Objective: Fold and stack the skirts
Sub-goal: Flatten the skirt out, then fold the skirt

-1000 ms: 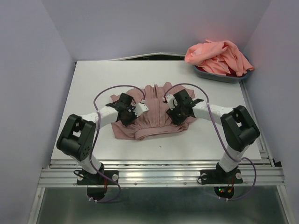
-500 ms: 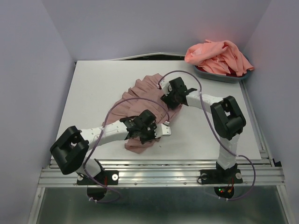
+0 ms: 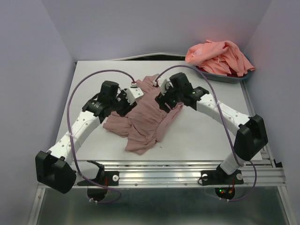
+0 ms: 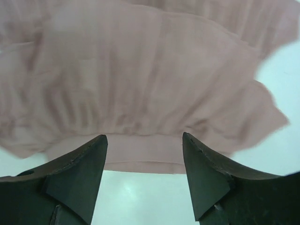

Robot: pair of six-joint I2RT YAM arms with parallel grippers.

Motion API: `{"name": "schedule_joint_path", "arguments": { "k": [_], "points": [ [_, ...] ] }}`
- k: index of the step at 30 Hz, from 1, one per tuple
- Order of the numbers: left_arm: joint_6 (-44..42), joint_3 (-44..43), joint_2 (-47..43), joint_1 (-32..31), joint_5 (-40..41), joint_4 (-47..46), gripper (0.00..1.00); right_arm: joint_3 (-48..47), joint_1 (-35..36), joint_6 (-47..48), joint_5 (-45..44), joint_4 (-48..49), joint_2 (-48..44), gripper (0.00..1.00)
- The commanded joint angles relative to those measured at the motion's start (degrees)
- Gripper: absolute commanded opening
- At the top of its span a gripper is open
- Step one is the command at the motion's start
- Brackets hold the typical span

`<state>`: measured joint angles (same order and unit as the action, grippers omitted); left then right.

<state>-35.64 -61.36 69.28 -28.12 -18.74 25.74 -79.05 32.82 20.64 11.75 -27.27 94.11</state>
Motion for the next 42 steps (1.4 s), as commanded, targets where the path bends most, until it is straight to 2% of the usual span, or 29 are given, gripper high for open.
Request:
{"name": "schedule_joint_path", "arguments": {
  "k": [1,5,11,16,24,25,28,31,32,34,35,37,38,39,42],
  "points": [
    [-12.4,5.79,-2.9,8.59,-2.44,8.89,0.52,5.02,9.09,-2.62,7.4,-5.69,-1.64,0.73],
    [-19.72,10.39,-5.64,14.4,-2.0,9.24,0.54,9.16,14.46,-1.49,8.64,-5.96,-2.78,0.74],
    [-21.31,16.18,-4.68,19.93,-2.35,6.87,0.56,14.0,20.61,-1.39,4.52,-2.62,-3.14,0.77],
    [-21.14,18.12,-4.59,20.47,-2.88,6.35,0.56,18.3,22.98,-1.31,-4.95,4.57,-2.08,0.77],
    [-20.17,19.35,-5.12,20.56,-2.53,3.36,0.56,24.28,25.19,-2.45,-12.35,12.05,1.42,0.76],
    [-21.39,19.53,-5.29,20.56,-2.7,3.44,0.56,25.16,25.19,-2.54,-15.58,13.63,1.87,0.76],
    [-23.59,21.19,-6.6,20.56,-2.35,2.92,0.56,26.22,25.19,-2.98,-19.38,15.22,2.31,0.68],
    [-27.63,23.74,-7.92,20.56,-1.48,1.78,0.55,27.45,25.19,-3.59,-20.62,16.54,0.91,0.53],
    [-28.43,24.79,-8.1,20.56,-0.95,0.38,0.54,27.54,25.19,-3.77,-20.45,16.63,0.56,0.43],
    [-28.52,25.24,-7.93,20.56,-0.51,-0.68,0.53,27.37,25.19,-3.59,-20.71,16.72,0.12,0.31],
    [-28.61,24.89,-7.58,20.56,-0.51,-0.77,0.52,27.1,25.19,-3.51,-20.54,16.11,-0.58,0.21],
    [-28.35,24.28,-6.44,20.56,-0.51,-0.51,0.5,26.4,25.19,-3.16,-20.1,15.49,-1.81,0.13],
    [-28.26,23.49,-6.0,20.56,-0.24,-0.08,0.48,26.31,25.19,-3.15,-19.23,14.62,-3.65,0.04],
    [-28.69,23.13,-5.73,20.65,-0.16,0.19,0.46,25.79,25.19,-3.07,-18.78,14.09,-4.71,0.01],
    [-30.1,22.69,-5.29,21.0,0.81,0.37,0.43,24.38,25.19,-2.63,-17.03,10.49,-7.26,0.01]
  ]
}}
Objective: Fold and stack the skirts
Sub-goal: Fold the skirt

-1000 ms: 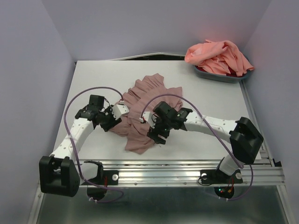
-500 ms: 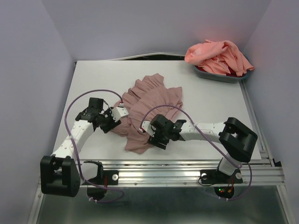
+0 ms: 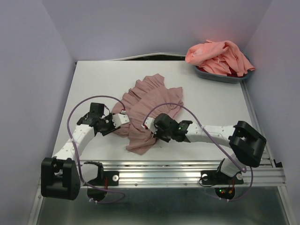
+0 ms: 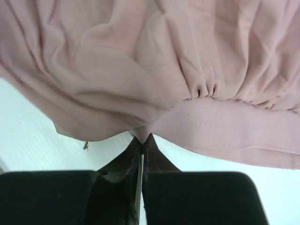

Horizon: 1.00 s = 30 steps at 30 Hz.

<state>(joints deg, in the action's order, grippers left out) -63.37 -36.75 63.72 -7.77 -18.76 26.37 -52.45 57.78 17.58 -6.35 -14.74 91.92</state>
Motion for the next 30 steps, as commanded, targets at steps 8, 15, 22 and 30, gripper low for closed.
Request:
{"name": "schedule_joint_path", "arguments": {
  "k": [8,15,22,30],
  "points": [
    [-11.31,-0.87,-1.58,1.09,-0.48,3.86,0.4,-3.72,0.23,0.26,14.33,-11.09,-10.0,0.01],
    [-16.16,1.42,-3.78,1.0,-3.03,4.56,0.41,0.15,-6.27,4.65,22.78,-15.49,-14.22,0.01],
    [-16.09,-1.12,-2.03,1.0,-6.72,6.41,0.5,0.95,-8.21,6.94,17.61,-15.75,-14.66,0.25],
    [-6.59,-5.69,2.63,1.0,-10.85,6.94,0.52,-1.08,-8.21,6.67,10.4,-15.93,-15.36,0.8]
  ]
}}
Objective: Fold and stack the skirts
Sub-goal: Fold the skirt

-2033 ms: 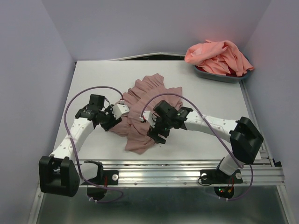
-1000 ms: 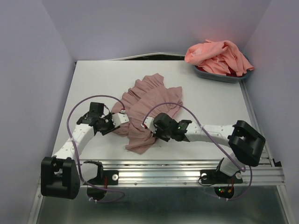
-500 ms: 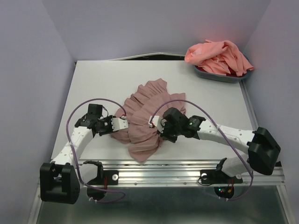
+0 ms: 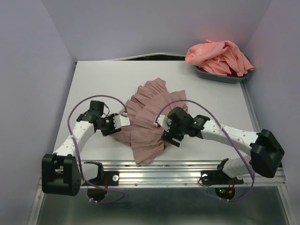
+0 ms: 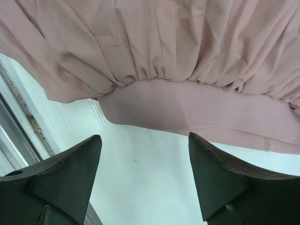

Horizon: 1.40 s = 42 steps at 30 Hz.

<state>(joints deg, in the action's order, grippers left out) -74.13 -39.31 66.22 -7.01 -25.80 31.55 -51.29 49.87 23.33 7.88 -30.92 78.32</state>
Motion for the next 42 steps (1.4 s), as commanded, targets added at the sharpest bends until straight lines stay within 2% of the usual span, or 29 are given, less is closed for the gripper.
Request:
{"name": "schedule_joint_path", "arguments": {
  "k": [1,3,7,9,10,11,12,14,17,21,23,25,27,29,33,35,40,41,42],
  "points": [
    [4.34,-3.49,0.23,0.24,-4.08,2.2,0.52,-2.33,-0.3,1.62,-4.36,0.24,-2.12,0.79],
    [6.09,-4.54,0.14,0.24,-4.69,2.81,0.52,-1.72,-0.3,3.03,-6.12,0.77,-2.82,0.77],
    [9.34,-6.21,0.32,0.24,-6.36,3.96,0.52,2.4,0.49,11.54,-7.7,3.76,-6.07,0.75],
    [11.62,-6.92,0.58,0.24,-7.15,3.08,0.52,10.36,1.02,19.94,-8.76,14.5,-13.52,0.78],
    [12.68,-7.18,0.76,0.24,-7.16,3.08,0.52,13.64,1.54,22.69,-8.76,14.57,-16.86,0.79],
    [13.48,-7.45,1.11,0.24,-7.24,2.56,0.52,16.54,2.25,25.51,-8.85,20.66,-20.02,0.8],
    [14.18,-8.14,1.37,0.24,-7.33,2.38,0.52,18.83,3.21,29.54,-9.28,22.37,-24.32,0.82],
    [16.03,-8.68,2.6,0.24,-7.42,2.2,0.52,22.45,6.99,31.42,-12.43,24.06,-25.59,0.83],
    [17.79,-9.03,3.92,0.24,-7.25,1.5,0.52,19.67,11.82,27.48,-14.99,22.4,-22.53,0.82],
    [18.67,-9.29,4.71,0.24,-6.54,0.88,0.52,16.22,16.31,20.9,-14.04,21.07,-16.63,0.64],
    [18.93,-9.38,4.54,0.24,-5.84,0.71,0.52,16.31,17.27,18.78,-12.98,20.2,-14.36,0.59],
    [19.02,-9.47,4.01,0.33,-5.4,0.79,0.52,16.92,17.8,15.96,-12.89,20.1,-12.77,0.6],
    [19.72,-9.03,3.22,0.33,-5.14,0.18,0.52,17.62,17.81,14.64,-15.43,22.29,-10.31,0.69],
    [19.99,-8.51,1.73,0.33,-5.66,0.18,0.52,17.63,17.81,13.06,-16.58,24.76,-8.29,0.72],
    [17.8,-5.18,-1.52,0.41,-5.75,0.7,0.53,16.22,17.81,9.63,-18.67,26.95,-3.2,0.71],
    [12.73,-3.85,-3.97,0.33,-5.4,2.28,0.53,16.22,17.81,9.19,-21.84,29.76,-0.99,0.69],
    [4.79,1.15,-9.51,0.24,-2.33,3.43,0.53,16.66,17.81,8.92,-26.95,33.64,1.57,0.54],
    [4.17,1.6,-10.05,0.32,-1.71,3.08,0.53,16.75,17.81,9.18,-28.17,34.08,2.0,0.49],
    [3.47,2.04,-10.23,0.33,-1.45,2.73,0.53,17.01,17.81,9.54,-28.7,34.08,2.09,0.38]
  ]
}}
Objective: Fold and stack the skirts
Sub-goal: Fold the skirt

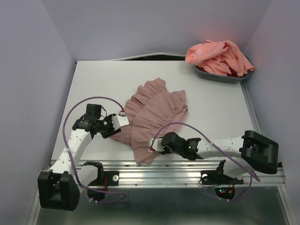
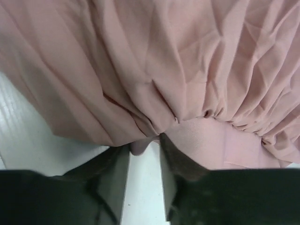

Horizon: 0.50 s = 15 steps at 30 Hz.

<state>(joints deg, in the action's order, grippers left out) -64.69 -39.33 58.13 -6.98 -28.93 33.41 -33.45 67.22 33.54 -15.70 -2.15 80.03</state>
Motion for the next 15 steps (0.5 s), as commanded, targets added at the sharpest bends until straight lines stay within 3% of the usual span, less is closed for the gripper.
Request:
{"name": "schedule_joint_path", "arguments": {
  "k": [1,3,6,15],
  "points": [
    [-5.89,2.07,-2.06,0.3,1.86,0.61,0.53,-0.74,0.45,-0.67,-5.73,5.4,0.39,0.32],
    [-6.67,1.46,-1.44,0.3,1.6,0.87,0.52,-1.17,0.45,0.03,-6.62,4.71,-0.66,0.15],
    [-8.17,0.66,-0.21,0.3,1.07,1.66,0.51,-2.58,0.45,0.65,-6.71,1.98,-3.03,0.01],
    [-16.26,3.47,0.06,-0.66,-0.34,3.59,0.52,-8.3,-0.16,-2.77,-0.21,-9.62,-9.01,0.01]
  ]
}}
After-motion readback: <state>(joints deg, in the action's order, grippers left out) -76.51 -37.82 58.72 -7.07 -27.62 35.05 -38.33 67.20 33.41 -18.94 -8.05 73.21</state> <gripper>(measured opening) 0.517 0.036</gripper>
